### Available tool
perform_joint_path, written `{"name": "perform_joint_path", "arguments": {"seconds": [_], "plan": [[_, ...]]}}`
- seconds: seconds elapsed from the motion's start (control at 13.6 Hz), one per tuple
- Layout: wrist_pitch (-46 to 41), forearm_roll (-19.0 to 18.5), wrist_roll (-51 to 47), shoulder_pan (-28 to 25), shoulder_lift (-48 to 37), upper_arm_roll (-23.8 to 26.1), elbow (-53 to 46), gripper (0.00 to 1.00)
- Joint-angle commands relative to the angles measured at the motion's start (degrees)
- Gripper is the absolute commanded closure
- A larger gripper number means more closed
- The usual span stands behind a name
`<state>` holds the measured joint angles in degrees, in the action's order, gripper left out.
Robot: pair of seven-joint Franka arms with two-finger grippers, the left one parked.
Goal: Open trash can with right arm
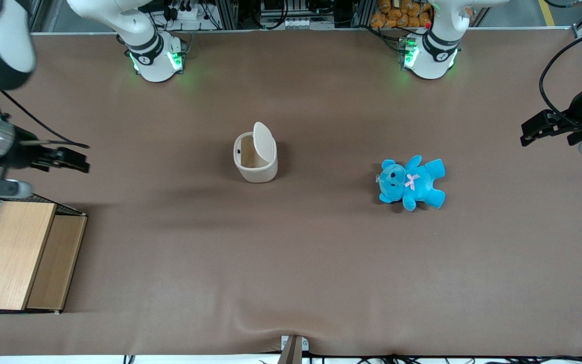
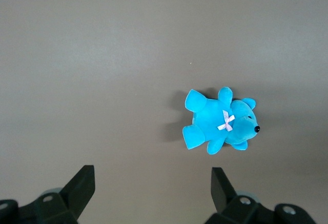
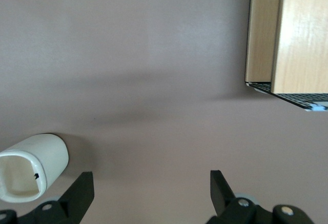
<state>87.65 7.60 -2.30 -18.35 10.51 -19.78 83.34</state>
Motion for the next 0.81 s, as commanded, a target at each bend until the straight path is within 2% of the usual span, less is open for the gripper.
{"name": "perform_joint_path", "arguments": {"seconds": [0.0,0.15,0.22,0.44,0.73], "plan": [[-1.69,-2.58,-0.16,7.07,-4.0,7.54,0.51,0.0],[-2.48,-6.27,-1.12,13.65,-5.33,15.08,0.16,0.0],[-3.01,-6.46,-2.26,16.3,-5.68,17.56,-0.36,0.0],[-8.27,-6.29,-5.96,18.34,-5.68,18.9,-4.05,0.0],[-8.72,-6.37,-5.7,18.26,-5.94,18.81,-5.46,0.0]]}}
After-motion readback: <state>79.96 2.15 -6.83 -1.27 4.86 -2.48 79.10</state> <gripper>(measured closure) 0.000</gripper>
